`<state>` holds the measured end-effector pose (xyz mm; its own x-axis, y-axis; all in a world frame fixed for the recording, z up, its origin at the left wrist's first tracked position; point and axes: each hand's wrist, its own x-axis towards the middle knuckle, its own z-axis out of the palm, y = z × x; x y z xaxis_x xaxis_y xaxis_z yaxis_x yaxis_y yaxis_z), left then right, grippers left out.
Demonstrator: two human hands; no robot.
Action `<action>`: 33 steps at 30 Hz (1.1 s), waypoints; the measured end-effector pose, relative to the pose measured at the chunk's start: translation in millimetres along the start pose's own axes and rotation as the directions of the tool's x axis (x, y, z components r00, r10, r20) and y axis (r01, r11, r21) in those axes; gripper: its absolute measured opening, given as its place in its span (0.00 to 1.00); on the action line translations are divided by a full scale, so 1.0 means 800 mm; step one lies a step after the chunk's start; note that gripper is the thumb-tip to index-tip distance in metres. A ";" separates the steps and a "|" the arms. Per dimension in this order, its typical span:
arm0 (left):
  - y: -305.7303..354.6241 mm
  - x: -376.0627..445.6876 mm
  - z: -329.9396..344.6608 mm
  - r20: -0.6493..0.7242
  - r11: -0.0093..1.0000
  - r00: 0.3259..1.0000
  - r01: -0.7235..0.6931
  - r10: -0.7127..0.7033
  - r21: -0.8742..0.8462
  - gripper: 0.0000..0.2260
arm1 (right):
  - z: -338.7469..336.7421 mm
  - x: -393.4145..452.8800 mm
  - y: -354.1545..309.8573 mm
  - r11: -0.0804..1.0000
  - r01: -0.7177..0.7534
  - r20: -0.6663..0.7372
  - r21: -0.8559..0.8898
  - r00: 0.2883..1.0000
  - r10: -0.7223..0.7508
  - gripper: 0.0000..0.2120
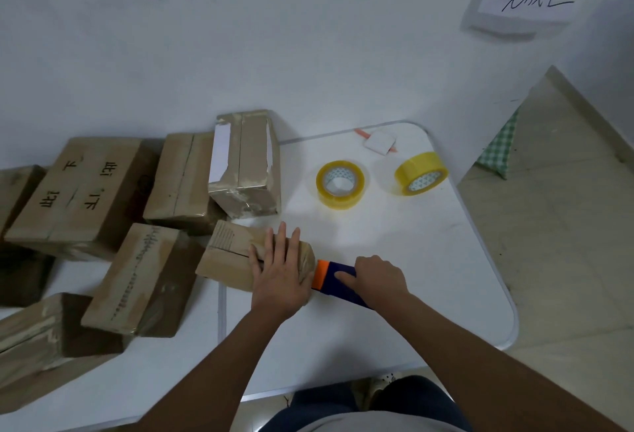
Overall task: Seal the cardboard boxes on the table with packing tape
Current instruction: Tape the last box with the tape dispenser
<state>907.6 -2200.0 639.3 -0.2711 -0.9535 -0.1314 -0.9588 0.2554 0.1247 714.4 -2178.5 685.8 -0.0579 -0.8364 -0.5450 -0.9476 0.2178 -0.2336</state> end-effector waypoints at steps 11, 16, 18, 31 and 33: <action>0.002 0.000 -0.013 0.086 1.000 0.996 -0.024 0.024 -0.004 0.36 | 0.003 0.016 -0.011 0.997 -0.069 0.000 -0.026 0.998 0.069 0.23; -0.023 -0.022 -0.007 0.069 0.974 0.974 -0.220 0.216 0.052 0.41 | -0.033 0.031 0.027 0.976 -0.178 -0.102 -0.124 0.981 0.166 0.19; -0.030 -0.023 -0.010 0.107 0.963 0.959 -0.268 0.263 0.034 0.43 | -0.032 0.032 0.034 0.973 -0.212 -0.183 -0.092 0.964 0.192 0.21; -0.092 -0.036 -0.035 0.127 0.935 0.930 -0.352 0.346 0.034 0.49 | 0.071 0.033 0.010 0.998 -0.026 -0.275 0.051 0.961 0.039 0.19; -0.096 -0.040 -0.027 0.143 0.943 0.932 -0.334 0.332 -0.009 0.48 | 0.071 0.023 0.004 0.976 0.076 -0.446 0.204 0.895 0.023 0.11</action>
<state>992.0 -2192.8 655.6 -0.5830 -0.7815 -0.2220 -0.8124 0.5578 0.1699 728.3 -2164.4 629.6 -0.2136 -0.9677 -0.1341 -0.8653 0.2511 -0.4338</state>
